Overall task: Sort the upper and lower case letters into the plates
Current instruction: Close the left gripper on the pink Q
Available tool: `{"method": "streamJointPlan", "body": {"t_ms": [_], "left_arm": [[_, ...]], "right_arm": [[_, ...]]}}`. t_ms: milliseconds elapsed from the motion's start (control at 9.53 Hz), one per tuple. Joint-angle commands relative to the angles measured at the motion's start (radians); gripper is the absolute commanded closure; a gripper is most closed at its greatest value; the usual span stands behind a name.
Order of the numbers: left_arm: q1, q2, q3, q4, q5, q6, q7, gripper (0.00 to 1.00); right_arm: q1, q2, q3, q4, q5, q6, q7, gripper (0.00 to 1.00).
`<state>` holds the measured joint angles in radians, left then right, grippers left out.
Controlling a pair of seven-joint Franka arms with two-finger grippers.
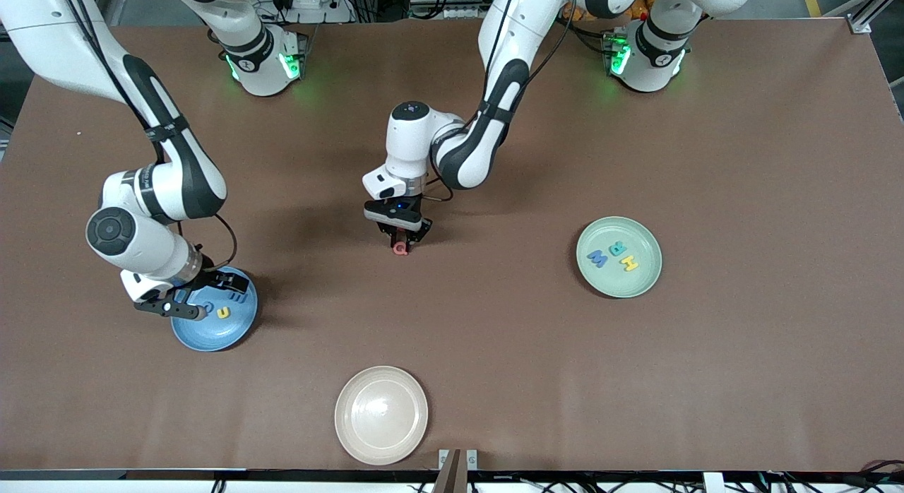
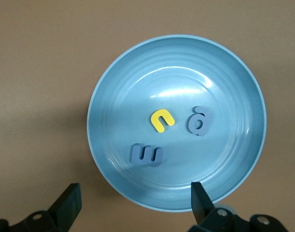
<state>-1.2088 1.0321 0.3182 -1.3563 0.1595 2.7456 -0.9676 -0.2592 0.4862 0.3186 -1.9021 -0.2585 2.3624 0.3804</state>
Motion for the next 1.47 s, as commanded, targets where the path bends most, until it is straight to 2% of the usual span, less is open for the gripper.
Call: {"method": "streamJointPlan", "body": {"t_ms": [0, 945, 1365], "left_arm": [[-0.009, 0.023, 0.009, 0.020, 0.014, -0.015, -0.040, 0.79], [-0.002, -0.021, 0.010, 0.019, 0.011, -0.038, -0.039, 0.80], [0.066, -0.058, -0.004, -0.012, 0.011, -0.078, 0.076, 0.80]], "right_arm": [[0.004, -0.015, 0.007, 0.008, -0.018, -0.015, 0.017, 0.00], [0.000, -0.060, 0.008, 0.002, -0.016, -0.015, 0.011, 0.00], [0.026, -0.058, 0.008, -0.005, -0.013, -0.017, 0.020, 0.00]]}}
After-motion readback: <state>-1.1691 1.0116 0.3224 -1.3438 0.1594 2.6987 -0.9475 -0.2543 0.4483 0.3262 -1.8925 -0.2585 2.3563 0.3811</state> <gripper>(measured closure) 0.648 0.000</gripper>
